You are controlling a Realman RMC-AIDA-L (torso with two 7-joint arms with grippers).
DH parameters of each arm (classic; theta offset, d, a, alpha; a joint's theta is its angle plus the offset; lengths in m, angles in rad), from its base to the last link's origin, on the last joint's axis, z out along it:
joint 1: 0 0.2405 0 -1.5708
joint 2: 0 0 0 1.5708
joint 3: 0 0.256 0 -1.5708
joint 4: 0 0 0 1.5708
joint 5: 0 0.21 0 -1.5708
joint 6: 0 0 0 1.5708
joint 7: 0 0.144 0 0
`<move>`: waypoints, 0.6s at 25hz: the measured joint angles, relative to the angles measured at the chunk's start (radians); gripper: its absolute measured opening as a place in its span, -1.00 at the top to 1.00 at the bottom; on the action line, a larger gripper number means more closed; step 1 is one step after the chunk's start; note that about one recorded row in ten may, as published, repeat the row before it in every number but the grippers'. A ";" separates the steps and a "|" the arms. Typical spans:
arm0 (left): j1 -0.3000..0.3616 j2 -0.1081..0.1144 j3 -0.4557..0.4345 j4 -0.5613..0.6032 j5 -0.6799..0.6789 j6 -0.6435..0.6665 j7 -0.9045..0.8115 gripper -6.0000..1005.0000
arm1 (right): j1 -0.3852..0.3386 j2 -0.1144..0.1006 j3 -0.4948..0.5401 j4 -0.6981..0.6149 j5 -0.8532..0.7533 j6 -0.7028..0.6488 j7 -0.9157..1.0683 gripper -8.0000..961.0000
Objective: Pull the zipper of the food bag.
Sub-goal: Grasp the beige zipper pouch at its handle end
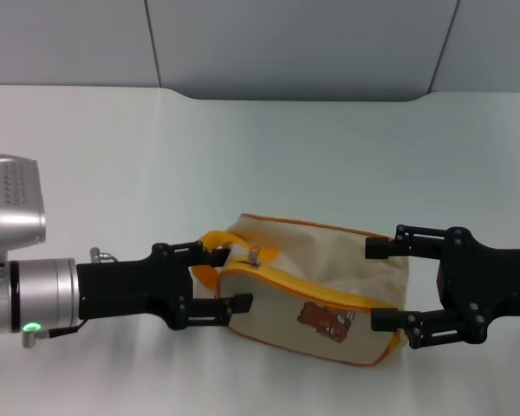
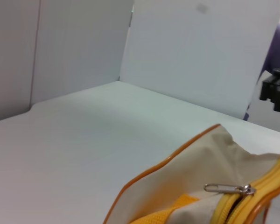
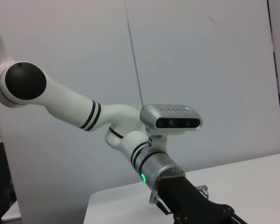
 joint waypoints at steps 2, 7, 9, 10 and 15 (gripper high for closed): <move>-0.006 0.000 0.001 -0.003 -0.001 -0.003 0.000 -0.50 | -0.001 0.000 0.000 0.000 0.000 0.000 0.000 -0.62; -0.026 -0.001 0.008 -0.016 -0.001 -0.016 0.013 -0.48 | -0.002 0.000 0.001 0.000 0.000 0.009 0.000 -0.60; -0.026 -0.001 0.008 -0.016 -0.001 -0.016 0.013 -0.35 | -0.002 0.000 0.001 0.000 0.000 0.010 -0.001 -0.59; -0.031 -0.001 0.009 -0.023 -0.001 -0.018 0.025 -0.28 | -0.002 0.000 0.002 0.000 0.000 0.011 -0.001 -0.59; -0.032 -0.002 0.009 -0.023 -0.001 -0.016 0.026 0.09 | -0.002 0.000 0.002 0.000 0.000 0.011 -0.002 -0.57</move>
